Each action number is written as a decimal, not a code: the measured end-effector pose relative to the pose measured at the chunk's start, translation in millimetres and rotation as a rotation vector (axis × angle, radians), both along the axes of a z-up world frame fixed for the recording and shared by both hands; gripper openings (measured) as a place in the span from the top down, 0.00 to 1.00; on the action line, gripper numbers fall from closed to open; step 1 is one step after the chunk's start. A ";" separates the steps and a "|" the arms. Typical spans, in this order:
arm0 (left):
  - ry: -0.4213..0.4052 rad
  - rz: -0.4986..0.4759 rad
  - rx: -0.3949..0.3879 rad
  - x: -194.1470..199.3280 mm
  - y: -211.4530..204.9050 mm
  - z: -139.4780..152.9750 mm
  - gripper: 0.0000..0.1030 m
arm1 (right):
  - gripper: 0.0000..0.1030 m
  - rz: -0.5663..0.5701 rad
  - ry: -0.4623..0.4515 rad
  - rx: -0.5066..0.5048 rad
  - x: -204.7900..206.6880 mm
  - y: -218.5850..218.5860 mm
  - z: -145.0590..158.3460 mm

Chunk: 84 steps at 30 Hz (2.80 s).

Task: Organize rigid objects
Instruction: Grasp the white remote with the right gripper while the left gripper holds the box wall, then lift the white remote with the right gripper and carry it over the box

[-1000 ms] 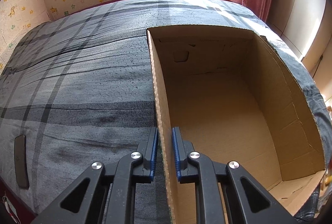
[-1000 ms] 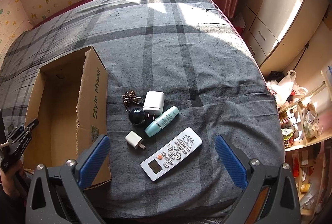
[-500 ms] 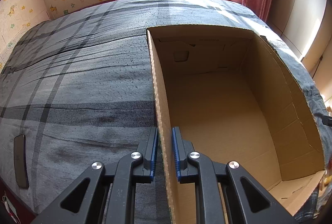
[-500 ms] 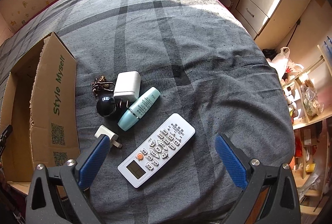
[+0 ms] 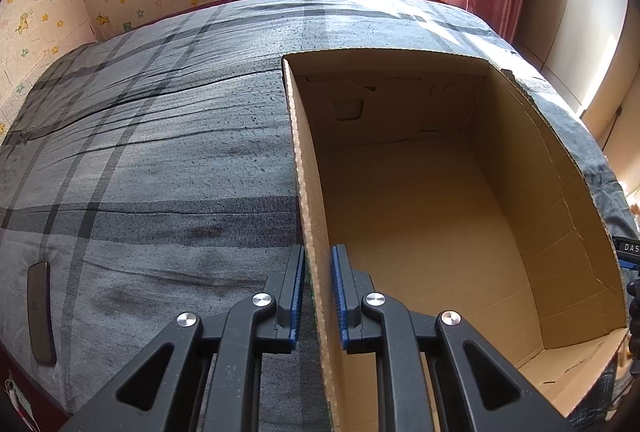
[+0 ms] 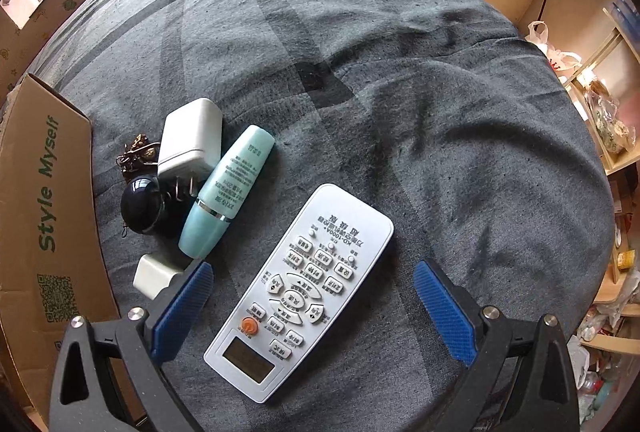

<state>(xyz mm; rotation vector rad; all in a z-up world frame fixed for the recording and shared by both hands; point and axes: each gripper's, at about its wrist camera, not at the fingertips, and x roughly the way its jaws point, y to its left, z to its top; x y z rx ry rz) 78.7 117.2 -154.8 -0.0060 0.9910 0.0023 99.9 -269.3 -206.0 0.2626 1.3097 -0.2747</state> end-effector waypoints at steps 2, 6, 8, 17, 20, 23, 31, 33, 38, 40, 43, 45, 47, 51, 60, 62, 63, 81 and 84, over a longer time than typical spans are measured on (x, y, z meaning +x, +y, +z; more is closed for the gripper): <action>0.001 0.000 0.000 0.5 0.3 0.0 0.86 | 0.01 -0.031 0.018 0.014 -0.4 -0.8 -9.3; -0.002 -0.002 0.009 0.3 -0.4 -0.5 0.86 | 0.04 -0.055 0.036 0.019 -1.6 3.2 -22.6; -0.003 -0.003 0.015 0.5 -1.4 -0.5 0.86 | 0.06 -0.057 0.030 0.011 -1.5 7.8 -23.6; -0.003 0.005 0.007 0.6 -0.2 -0.7 0.86 | 0.45 0.069 0.034 0.032 4.5 47.0 -22.8; -0.002 0.005 0.010 0.9 -0.6 -0.5 0.86 | 0.51 0.092 0.034 0.033 6.8 52.3 -20.8; -0.001 0.006 0.014 1.1 -1.6 -0.4 0.86 | 0.52 0.099 0.042 0.052 4.1 47.4 -18.8; -0.001 0.007 0.016 1.0 -2.4 -0.5 0.86 | 0.55 0.157 0.026 0.047 -9.0 38.7 -13.1; -0.001 0.007 0.016 1.1 -2.3 -0.5 0.86 | 0.55 0.161 0.023 0.050 -7.6 33.7 -13.0; -0.001 0.007 0.015 0.6 -2.0 -0.6 0.86 | 0.55 0.169 0.013 0.036 -12.2 29.7 -1.7; -0.001 0.007 0.016 0.6 -2.1 -0.5 0.86 | 0.55 0.165 0.006 0.045 -12.8 27.1 0.0; 0.000 0.007 0.020 1.1 -2.3 -0.5 0.86 | 0.55 0.168 -0.009 0.056 -16.6 24.3 9.1; 0.001 0.007 0.020 1.3 -2.0 -0.8 0.86 | 0.55 0.179 -0.018 0.054 -15.8 22.7 16.3; 0.001 0.007 0.020 1.2 -1.6 -1.1 0.86 | 0.55 0.192 -0.029 0.058 -18.1 18.4 30.2; 0.002 0.006 0.022 1.2 -1.7 -1.0 0.86 | 0.55 0.222 -0.061 0.063 -14.4 21.3 49.9; 0.003 0.006 0.024 1.7 -2.3 -1.0 0.86 | 0.55 0.289 -0.130 0.071 -9.5 41.2 83.0; 0.004 0.006 0.023 1.8 -2.0 -1.3 0.86 | 0.55 0.306 -0.146 0.071 -8.3 46.3 93.1; 0.005 0.005 0.024 2.0 -2.3 -1.4 0.86 | 0.55 0.314 -0.155 0.072 -7.7 49.0 97.7; 0.007 0.006 0.019 1.9 -1.7 -1.4 0.86 | 0.55 0.482 -0.234 0.120 19.9 126.8 139.8; 0.007 0.006 0.019 1.6 -2.1 -1.2 0.86 | 0.55 0.515 -0.234 0.127 23.8 142.3 141.2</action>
